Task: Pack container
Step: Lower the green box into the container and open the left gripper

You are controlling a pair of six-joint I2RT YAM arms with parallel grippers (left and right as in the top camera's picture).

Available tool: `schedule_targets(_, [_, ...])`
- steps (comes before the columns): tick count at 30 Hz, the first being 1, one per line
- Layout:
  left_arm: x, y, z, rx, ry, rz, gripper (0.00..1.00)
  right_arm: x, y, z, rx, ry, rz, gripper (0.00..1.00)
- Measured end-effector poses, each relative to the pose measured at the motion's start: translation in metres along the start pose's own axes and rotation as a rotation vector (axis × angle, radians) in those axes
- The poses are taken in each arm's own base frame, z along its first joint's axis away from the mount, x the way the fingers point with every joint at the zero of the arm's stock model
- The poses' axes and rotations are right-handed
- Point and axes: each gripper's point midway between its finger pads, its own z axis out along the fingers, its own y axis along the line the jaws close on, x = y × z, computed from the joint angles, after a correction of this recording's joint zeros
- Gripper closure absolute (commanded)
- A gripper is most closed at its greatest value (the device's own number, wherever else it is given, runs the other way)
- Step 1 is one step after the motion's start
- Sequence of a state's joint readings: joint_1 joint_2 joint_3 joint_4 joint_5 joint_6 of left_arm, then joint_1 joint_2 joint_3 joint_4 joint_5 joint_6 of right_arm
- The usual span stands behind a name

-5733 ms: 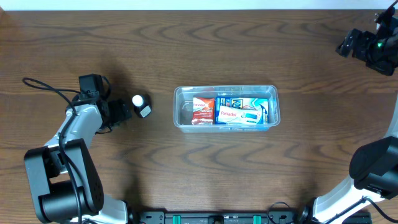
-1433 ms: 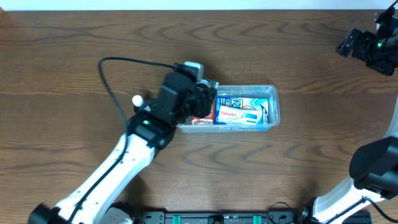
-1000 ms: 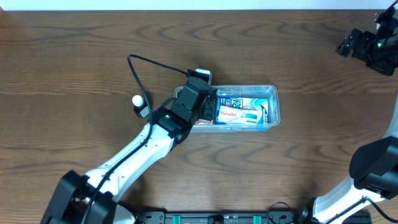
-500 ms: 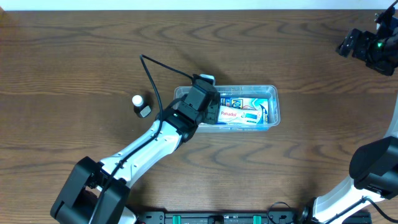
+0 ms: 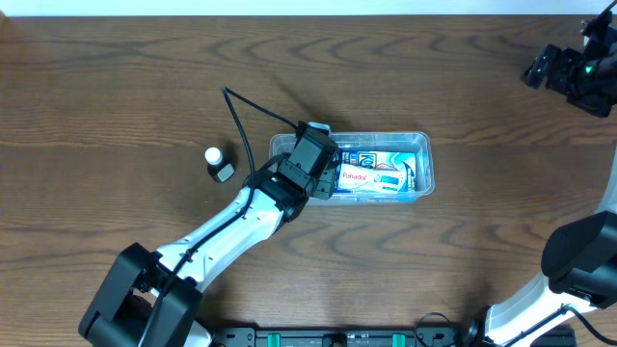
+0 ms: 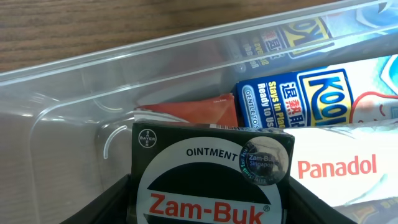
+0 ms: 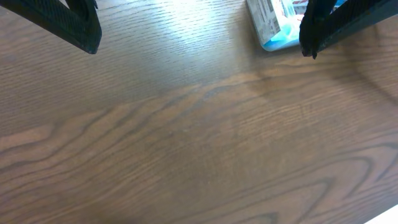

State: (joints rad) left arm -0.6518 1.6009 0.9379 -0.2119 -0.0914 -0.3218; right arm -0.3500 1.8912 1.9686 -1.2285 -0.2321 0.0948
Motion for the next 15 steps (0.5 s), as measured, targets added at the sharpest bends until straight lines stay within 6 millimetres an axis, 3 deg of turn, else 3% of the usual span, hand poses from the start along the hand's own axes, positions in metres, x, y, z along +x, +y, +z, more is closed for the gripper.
schedule_targets(15, [-0.0078, -0.0044, -0.0004, 0.011, -0.034, -0.021, 0.5, 0.0, 0.0, 0.0, 0.0, 0.0, 0.0, 0.01])
